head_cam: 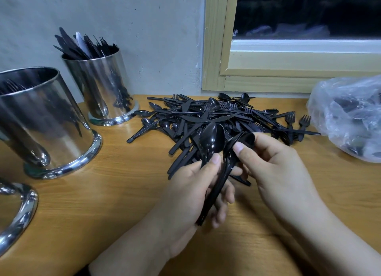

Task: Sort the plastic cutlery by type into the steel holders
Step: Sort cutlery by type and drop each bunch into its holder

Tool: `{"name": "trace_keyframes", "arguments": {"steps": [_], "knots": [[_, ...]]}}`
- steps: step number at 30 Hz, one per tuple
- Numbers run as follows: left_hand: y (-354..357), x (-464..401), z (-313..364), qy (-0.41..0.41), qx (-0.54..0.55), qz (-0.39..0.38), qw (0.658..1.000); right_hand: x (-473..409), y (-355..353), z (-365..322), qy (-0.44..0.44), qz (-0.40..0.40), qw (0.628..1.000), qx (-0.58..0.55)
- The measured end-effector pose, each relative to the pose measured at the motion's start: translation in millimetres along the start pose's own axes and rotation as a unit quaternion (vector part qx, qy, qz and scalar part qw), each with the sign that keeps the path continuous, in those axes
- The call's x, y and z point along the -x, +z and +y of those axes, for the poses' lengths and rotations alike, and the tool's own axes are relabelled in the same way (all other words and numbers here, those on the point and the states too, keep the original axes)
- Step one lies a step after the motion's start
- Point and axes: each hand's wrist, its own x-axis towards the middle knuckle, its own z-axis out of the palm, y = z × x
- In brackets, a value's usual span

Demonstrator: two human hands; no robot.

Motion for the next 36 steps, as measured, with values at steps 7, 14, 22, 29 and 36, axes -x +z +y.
{"name": "trace_keyframes", "arguments": {"steps": [7,14,22,29,36], "knots": [[0.2,1.9,-0.3,0.002,-0.069,-0.023,0.997,-0.8,0.3,-0.1,0.016,0.003,1.0,-0.026],[-1.0,3.0,1.5,-0.003,-0.079,-0.066,0.995,0.5,0.5,-1.5,0.04,-0.034,0.996,-0.077],[-2.1,2.3,2.3,-0.028,-0.055,-0.066,0.996,-1.0,-2.9,2.3,-0.007,-0.022,0.999,-0.049],[-4.8,4.5,7.8,-0.077,-0.046,-0.125,0.988,-0.5,-6.3,10.6,-0.025,-0.093,0.995,-0.014],[-6.8,3.9,6.2,-0.082,-0.067,-0.16,0.981,0.0,-5.9,11.1,-0.011,-0.111,0.992,-0.066]]}}
